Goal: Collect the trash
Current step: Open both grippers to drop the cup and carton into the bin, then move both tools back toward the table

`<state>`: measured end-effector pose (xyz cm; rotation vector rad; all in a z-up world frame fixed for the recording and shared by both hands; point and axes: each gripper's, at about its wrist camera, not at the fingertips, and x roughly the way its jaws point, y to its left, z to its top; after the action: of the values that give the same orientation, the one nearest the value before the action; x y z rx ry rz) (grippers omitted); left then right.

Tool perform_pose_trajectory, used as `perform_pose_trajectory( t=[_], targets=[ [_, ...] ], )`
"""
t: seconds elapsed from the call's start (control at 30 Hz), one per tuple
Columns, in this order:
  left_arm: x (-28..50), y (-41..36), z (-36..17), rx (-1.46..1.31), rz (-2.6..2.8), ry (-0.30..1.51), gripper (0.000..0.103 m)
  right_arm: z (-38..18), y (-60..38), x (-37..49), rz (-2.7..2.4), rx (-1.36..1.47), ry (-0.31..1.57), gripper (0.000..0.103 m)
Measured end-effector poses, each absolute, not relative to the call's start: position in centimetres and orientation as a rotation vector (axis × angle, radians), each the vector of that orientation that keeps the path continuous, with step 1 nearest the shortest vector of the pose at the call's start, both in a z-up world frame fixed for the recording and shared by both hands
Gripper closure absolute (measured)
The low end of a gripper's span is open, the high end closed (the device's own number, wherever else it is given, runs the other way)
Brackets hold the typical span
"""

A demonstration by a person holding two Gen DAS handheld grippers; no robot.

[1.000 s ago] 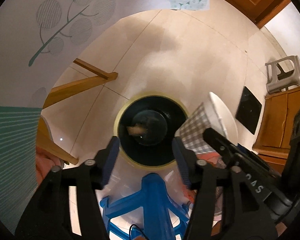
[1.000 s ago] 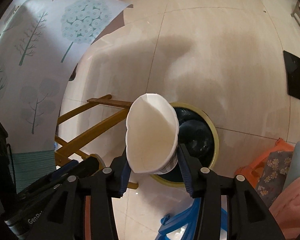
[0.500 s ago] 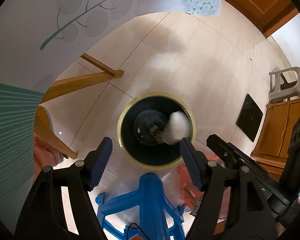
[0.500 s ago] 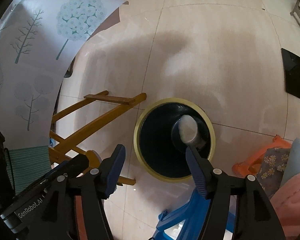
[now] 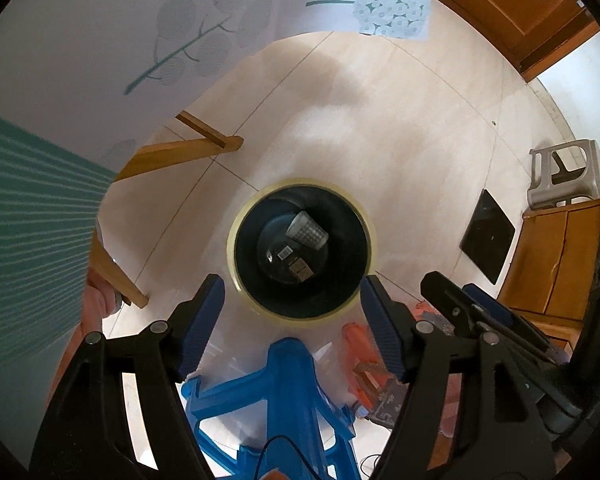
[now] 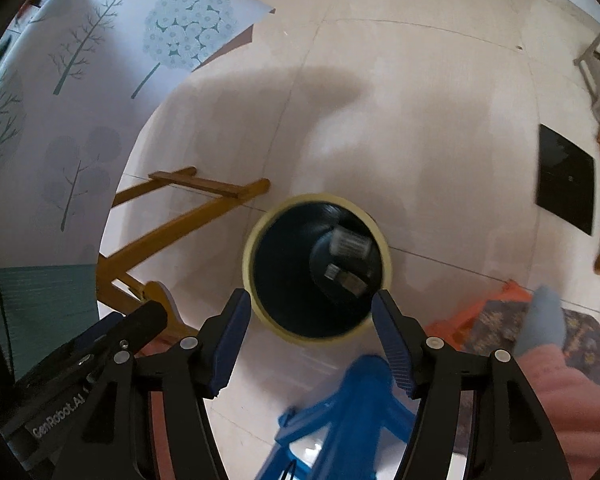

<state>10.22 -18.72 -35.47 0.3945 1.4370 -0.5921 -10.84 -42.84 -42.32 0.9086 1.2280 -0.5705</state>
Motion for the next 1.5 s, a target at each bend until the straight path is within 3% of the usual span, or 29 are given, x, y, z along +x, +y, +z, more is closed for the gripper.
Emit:
perform_pose_trajectory(
  t=[0.43,0.8,1.17,1.37,1.5],
  targets=[
    [6.0,-15.9,-24.0,0.330,-0.693,1.454,0.035,-29.6,-39.7,-14.1,-0.519,0.810,1.202,0.039],
    [4.7,-9.7,-11.3,0.411,-0.742,1.248,0.035,-17.8,-33.7,-12.3,-0.366,0.663,1.091,0.039],
    [11.8,3.7,-4.9,0.266,-0.614,1.184,0.035,-10.2,-25.0,-2.2,-0.139,0.490,1.074,0.039],
    [18.3,12.8,-3.2,0.184,-0.491,1.134,0.035,-8.5,-20.2,5.2,-0.023,0.457,1.055,0.039],
    [23.4,17.9,-3.6,0.078,-0.435,1.143,0.035,-8.7,-18.1,10.7,0.018,0.469,1.038,0.033]
  ],
)
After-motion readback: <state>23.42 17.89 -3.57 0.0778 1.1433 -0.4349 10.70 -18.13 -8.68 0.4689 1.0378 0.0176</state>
